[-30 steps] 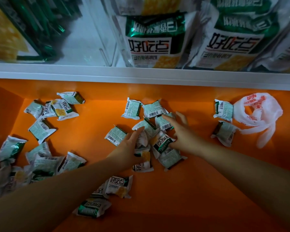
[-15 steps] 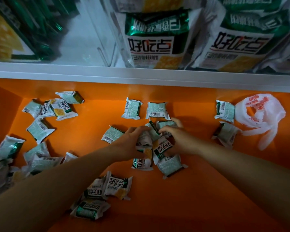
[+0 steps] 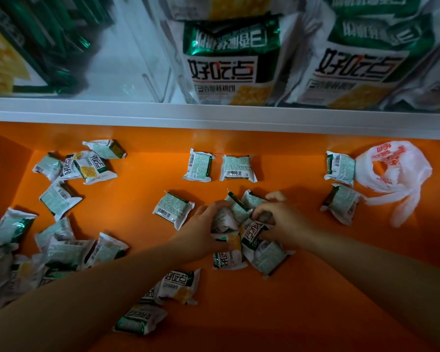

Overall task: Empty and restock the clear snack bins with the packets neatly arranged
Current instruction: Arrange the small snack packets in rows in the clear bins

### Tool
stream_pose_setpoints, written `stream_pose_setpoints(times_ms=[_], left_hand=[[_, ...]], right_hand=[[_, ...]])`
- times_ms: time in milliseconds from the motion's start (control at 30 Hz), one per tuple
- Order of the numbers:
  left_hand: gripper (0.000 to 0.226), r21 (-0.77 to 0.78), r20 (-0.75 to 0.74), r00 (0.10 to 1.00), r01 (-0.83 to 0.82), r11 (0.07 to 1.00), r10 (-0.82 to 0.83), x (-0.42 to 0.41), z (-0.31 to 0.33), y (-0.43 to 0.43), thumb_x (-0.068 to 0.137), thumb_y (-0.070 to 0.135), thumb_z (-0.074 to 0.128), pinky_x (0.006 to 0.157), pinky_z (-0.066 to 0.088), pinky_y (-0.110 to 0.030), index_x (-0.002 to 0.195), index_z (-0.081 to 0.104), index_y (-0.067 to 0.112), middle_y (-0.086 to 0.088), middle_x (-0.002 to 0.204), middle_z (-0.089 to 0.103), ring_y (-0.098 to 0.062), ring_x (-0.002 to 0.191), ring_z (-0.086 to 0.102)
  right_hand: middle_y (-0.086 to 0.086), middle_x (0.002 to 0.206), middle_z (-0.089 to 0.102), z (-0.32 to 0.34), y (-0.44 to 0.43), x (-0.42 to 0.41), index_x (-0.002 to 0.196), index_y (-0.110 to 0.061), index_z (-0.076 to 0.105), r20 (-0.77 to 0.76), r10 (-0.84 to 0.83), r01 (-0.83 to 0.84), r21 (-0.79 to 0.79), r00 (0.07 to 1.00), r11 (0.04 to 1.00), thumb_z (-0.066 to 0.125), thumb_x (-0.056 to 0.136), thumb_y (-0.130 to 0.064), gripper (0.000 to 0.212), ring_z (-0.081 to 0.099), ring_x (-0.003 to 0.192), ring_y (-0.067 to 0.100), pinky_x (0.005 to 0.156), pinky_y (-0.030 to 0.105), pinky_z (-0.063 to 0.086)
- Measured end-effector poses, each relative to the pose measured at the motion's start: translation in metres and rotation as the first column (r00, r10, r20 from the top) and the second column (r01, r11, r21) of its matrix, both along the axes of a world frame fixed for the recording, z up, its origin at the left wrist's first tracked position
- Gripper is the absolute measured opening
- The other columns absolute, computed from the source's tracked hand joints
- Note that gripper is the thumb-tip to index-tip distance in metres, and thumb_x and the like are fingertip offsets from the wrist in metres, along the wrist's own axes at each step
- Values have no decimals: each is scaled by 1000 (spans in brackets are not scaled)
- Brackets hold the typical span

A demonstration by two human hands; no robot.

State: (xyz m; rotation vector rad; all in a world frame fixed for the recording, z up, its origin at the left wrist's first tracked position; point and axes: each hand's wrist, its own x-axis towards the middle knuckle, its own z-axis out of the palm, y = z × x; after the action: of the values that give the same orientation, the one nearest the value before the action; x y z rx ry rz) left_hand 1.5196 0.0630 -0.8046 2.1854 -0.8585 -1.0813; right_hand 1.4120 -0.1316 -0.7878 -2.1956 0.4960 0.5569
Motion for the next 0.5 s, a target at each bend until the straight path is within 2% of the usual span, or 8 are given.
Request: stream_pose_setpoints(times_ms=[67, 167, 233, 300, 400, 500], left_hand=[[88, 0, -2, 1000, -2, 1000, 2, -1, -1, -1, 68, 35, 85, 94, 50, -33, 134, 28, 49, -1, 133, 40, -19, 115, 51], [86, -17, -23, 999, -32, 999, 32, -3, -2, -1, 66, 36, 86, 93, 53, -34, 123, 26, 60, -1, 131, 40, -18, 114, 53], [85, -23, -30, 999, -44, 999, 44, -4, -1, -1, 66, 38, 85, 92, 53, -32, 118, 24, 63, 1, 129, 40, -17, 112, 54], [84, -26, -31, 998, -47, 999, 46, -4, 1, -4, 67, 36, 85, 89, 53, -26, 118, 24, 61, 1, 127, 40, -15, 109, 54], [83, -19, -20, 999, -43, 999, 42, -4, 5, -6, 67, 36, 85, 87, 50, -20, 120, 25, 57, 1, 126, 40, -14, 109, 52], [85, 9, 0, 1000, -18, 1000, 18, -5, 12, -8, 67, 36, 85, 86, 49, -20, 131, 31, 47, 0, 126, 44, -15, 111, 53]], right_hand=[[6, 151, 19, 0, -1, -1, 111, -17, 64, -28, 37, -36, 9, 999, 999, 76, 77, -8, 37, 29, 138, 27, 101, 24, 36], [8, 150, 27, -1, -3, -1, 101, -12, 68, -10, 7, -7, -8, 1000, 1000, 77, 77, -10, 26, 39, 132, 25, 98, 24, 38], [7, 140, 39, -4, -6, -1, 90, -13, 70, 3, -31, 31, -52, 1000, 998, 78, 76, -13, 16, 43, 126, 22, 96, 27, 41], [3, 119, 49, -4, -11, -1, 83, -15, 70, 9, -27, 28, -89, 1000, 996, 79, 75, -16, 11, 47, 117, 19, 84, 21, 38], [-10, 88, 46, -1, -19, -2, 76, -17, 70, 4, 5, -4, -109, 1000, 994, 80, 75, -19, 11, 50, 96, 12, 64, 15, 32], [-12, 84, 46, 6, -22, -7, 66, -24, 62, 0, 57, -57, -128, 998, 990, 79, 76, -19, 20, 50, 88, 9, 60, 12, 32]])
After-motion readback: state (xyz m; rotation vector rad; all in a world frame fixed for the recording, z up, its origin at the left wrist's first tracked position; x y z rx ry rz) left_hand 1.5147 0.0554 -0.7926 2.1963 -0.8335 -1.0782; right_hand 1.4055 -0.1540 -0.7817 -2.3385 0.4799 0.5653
